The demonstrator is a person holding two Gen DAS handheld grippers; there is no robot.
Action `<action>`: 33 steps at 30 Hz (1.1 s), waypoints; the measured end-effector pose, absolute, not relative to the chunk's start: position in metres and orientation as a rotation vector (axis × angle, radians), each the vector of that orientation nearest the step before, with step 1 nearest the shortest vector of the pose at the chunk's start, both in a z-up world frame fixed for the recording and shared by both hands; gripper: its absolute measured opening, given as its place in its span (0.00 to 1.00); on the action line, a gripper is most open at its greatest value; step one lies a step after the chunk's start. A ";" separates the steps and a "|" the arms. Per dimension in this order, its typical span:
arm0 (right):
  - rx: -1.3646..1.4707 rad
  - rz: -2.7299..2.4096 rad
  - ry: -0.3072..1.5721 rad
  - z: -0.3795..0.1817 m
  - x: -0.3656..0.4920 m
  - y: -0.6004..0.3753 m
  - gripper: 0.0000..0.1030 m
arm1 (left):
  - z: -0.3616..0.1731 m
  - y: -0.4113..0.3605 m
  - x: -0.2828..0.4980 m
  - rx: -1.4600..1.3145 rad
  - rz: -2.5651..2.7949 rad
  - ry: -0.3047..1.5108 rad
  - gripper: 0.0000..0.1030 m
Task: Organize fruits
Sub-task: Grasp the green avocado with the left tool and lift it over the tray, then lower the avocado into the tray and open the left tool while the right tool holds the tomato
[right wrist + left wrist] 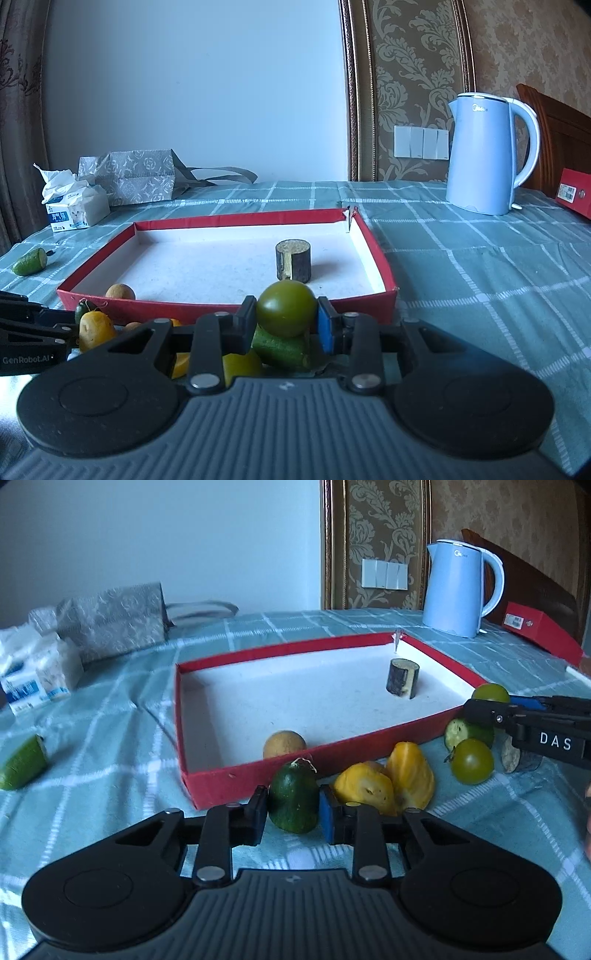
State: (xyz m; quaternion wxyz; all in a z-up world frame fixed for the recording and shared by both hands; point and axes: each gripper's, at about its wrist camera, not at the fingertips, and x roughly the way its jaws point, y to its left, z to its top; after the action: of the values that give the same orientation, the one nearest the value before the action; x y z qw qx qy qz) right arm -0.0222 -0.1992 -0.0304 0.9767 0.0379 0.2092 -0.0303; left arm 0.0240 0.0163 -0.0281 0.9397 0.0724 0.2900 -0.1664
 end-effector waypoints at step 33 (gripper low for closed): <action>0.075 -0.059 0.428 -0.030 -0.021 -0.199 0.31 | -0.019 0.005 0.160 0.091 -0.142 0.643 0.47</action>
State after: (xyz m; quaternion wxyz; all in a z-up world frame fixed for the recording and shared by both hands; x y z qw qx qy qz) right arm -0.0212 -0.1989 -0.0297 0.9761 0.0371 0.2122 -0.0294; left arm 0.1603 0.0048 -0.0194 0.9453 0.0447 0.3156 -0.0698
